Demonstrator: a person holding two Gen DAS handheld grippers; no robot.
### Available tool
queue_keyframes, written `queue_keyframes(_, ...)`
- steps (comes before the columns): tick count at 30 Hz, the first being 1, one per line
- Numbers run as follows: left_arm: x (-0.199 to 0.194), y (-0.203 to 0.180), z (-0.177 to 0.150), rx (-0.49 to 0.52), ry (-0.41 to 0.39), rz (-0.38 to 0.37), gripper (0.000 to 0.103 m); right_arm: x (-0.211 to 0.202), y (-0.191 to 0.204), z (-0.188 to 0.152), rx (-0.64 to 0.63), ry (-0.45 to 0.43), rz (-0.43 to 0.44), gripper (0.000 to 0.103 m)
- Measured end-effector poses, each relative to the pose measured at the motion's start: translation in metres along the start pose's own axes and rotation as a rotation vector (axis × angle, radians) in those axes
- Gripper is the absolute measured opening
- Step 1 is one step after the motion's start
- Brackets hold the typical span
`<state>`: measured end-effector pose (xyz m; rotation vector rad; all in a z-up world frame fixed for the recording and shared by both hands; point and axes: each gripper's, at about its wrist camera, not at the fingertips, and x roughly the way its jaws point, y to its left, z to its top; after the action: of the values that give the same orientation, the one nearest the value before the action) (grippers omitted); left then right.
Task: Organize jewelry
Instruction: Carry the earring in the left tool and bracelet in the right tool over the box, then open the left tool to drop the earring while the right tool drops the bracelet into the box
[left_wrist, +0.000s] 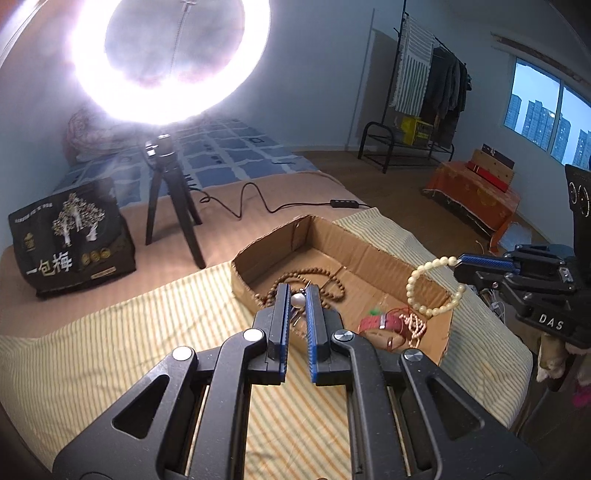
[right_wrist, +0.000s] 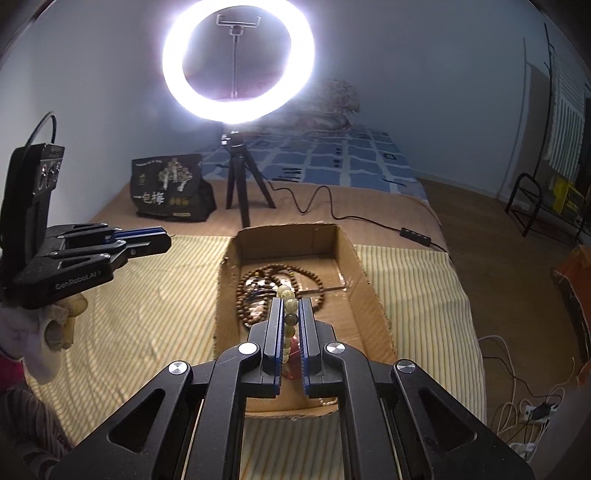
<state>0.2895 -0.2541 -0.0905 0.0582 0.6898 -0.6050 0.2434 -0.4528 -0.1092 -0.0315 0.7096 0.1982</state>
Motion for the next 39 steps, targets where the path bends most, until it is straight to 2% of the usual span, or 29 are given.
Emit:
queue_keyframes(18, 0.040, -0.022, 0.011, 0.012, 0.028, -0.015, 0.006, 0.025, -0.032, -0.005, 0.065, 0.035, -0.009, 0.006)
queue_keyframes(39, 0.050, -0.022, 0.011, 0.017, 0.036, 0.004, 0.006, 0.041, -0.039, -0.013, 0.096, 0.069, -0.003, 0.006)
